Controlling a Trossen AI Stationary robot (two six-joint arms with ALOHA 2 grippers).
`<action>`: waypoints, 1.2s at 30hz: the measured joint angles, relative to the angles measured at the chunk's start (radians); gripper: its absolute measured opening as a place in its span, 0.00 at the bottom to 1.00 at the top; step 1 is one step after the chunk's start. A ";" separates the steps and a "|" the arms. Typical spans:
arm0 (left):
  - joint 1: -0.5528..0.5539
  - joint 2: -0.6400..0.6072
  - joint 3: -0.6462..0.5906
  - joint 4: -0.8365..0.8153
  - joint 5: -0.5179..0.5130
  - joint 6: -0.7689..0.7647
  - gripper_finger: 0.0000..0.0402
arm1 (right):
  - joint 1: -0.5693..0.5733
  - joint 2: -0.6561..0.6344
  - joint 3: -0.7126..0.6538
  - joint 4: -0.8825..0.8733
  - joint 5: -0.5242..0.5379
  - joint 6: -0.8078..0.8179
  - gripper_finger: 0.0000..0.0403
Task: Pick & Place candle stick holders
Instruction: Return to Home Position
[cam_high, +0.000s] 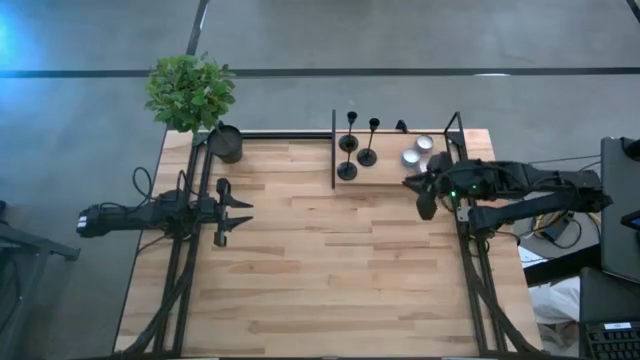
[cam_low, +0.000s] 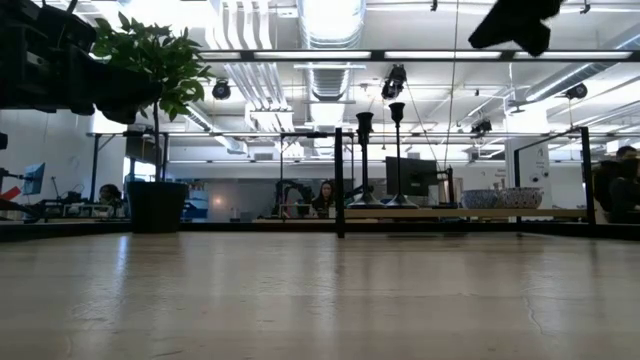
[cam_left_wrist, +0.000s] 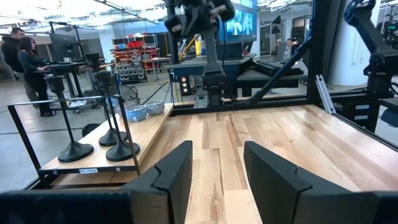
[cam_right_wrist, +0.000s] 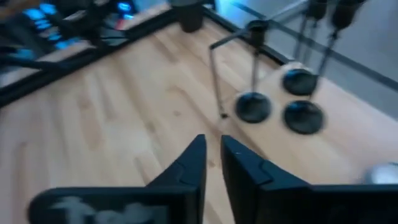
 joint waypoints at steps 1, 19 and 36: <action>0.000 0.000 0.000 0.000 0.000 0.000 0.38 | 0.000 -0.033 -0.046 0.042 -0.025 -0.014 0.10; 0.000 0.000 0.000 0.000 0.000 0.000 0.38 | 0.000 -0.604 -0.758 0.520 -0.413 -0.307 0.02; 0.000 0.008 0.000 0.000 -0.003 0.000 0.38 | -0.002 -0.761 -0.922 0.739 -0.337 -0.398 0.02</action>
